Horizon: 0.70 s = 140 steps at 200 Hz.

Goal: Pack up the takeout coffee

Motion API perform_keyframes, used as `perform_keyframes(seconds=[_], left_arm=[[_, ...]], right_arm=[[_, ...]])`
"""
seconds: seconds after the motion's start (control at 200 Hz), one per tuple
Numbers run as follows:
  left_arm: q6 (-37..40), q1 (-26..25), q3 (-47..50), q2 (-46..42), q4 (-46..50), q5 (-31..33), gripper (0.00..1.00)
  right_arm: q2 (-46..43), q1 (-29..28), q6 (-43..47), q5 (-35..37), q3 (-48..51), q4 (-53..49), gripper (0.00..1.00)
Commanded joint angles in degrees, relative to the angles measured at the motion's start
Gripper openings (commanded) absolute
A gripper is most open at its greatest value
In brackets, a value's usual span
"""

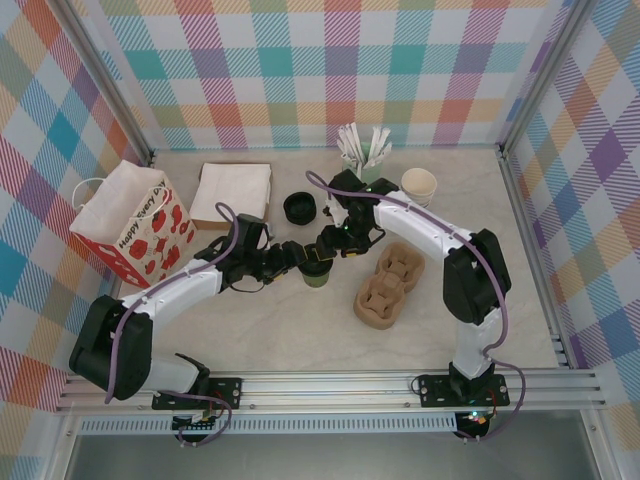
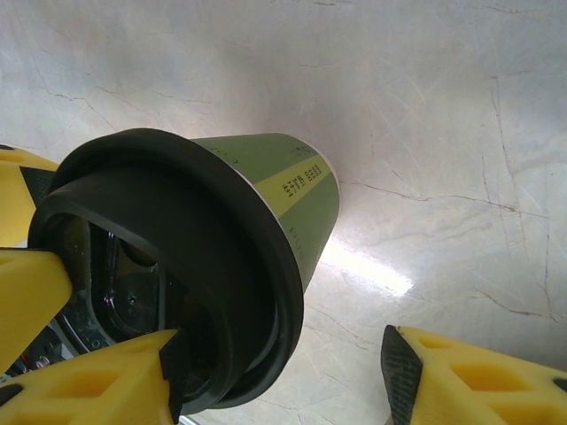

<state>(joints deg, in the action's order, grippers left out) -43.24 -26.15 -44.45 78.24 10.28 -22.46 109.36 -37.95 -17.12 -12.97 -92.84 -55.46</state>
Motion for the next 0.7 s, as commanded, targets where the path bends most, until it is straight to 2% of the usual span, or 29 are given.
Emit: perform_keyframes(seconds=[0.0, 0.175, 0.3, 0.695], left_arm=[[0.97, 0.4, 3.3, 3.2, 8.81, 7.29, 0.69], [0.73, 0.42, 4.78, 3.54, 11.47, 10.18, 0.63], [0.2, 0.4, 6.87, 3.14, 11.82, 9.7, 0.59], [0.58, 0.54, 8.0, 3.66, 12.79, 10.09, 0.57]], right_arm=[[5.22, -0.36, 1.25, 5.76, 2.26, -6.73, 0.59], [6.41, -0.37, 1.92, 5.95, 2.35, -8.16, 0.58], [5.87, -0.41, 2.1, 6.2, 2.48, -8.46, 0.59], [5.28, -0.21, 2.31, 5.89, -0.24, -7.88, 0.59]])
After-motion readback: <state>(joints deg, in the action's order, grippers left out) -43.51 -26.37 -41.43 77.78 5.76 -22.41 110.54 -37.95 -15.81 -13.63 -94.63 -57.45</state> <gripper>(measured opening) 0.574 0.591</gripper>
